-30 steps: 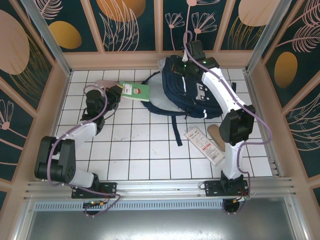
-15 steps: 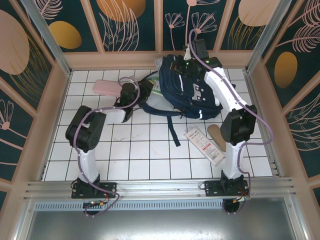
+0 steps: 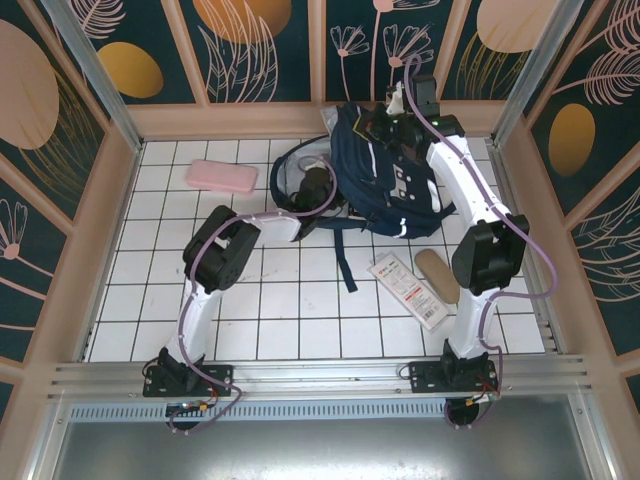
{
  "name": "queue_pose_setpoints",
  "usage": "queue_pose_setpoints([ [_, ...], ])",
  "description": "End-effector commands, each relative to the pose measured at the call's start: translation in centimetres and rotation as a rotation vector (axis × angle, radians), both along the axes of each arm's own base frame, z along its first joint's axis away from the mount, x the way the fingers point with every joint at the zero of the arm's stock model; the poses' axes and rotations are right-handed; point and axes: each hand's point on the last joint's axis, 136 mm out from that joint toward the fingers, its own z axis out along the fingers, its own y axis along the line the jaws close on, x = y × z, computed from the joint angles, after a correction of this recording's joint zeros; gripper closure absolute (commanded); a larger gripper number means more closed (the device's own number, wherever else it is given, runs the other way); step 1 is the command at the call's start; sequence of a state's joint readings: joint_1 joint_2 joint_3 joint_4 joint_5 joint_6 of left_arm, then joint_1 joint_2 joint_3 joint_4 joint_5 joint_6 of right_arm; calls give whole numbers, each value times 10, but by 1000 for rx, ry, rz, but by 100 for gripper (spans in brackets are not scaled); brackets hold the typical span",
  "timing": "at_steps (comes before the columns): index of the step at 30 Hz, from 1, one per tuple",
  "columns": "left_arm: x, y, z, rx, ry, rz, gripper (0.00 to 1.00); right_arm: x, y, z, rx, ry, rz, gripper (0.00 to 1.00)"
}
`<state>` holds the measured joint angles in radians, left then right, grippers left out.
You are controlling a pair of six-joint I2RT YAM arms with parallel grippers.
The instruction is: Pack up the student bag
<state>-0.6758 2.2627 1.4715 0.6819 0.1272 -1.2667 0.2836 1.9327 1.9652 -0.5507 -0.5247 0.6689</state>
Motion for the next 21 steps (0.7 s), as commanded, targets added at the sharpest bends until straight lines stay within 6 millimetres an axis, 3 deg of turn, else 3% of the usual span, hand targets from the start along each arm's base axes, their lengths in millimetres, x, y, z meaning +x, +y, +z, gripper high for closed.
queue_pose_setpoints([
  [1,0,-16,1,69,-37,-17,90,-18,3,97,128,-244,54,100],
  [5,-4,-11,5,126,-46,-15,56,-17,0,90,121,-230,54,100],
  [10,-8,9,38,255,-106,20,32,-19,-6,81,104,-219,43,100],
  [14,-12,31,45,360,-95,47,22,-19,-14,69,84,-205,26,100],
  [21,-25,100,40,428,-26,104,21,-18,-19,42,40,-180,15,100],
])
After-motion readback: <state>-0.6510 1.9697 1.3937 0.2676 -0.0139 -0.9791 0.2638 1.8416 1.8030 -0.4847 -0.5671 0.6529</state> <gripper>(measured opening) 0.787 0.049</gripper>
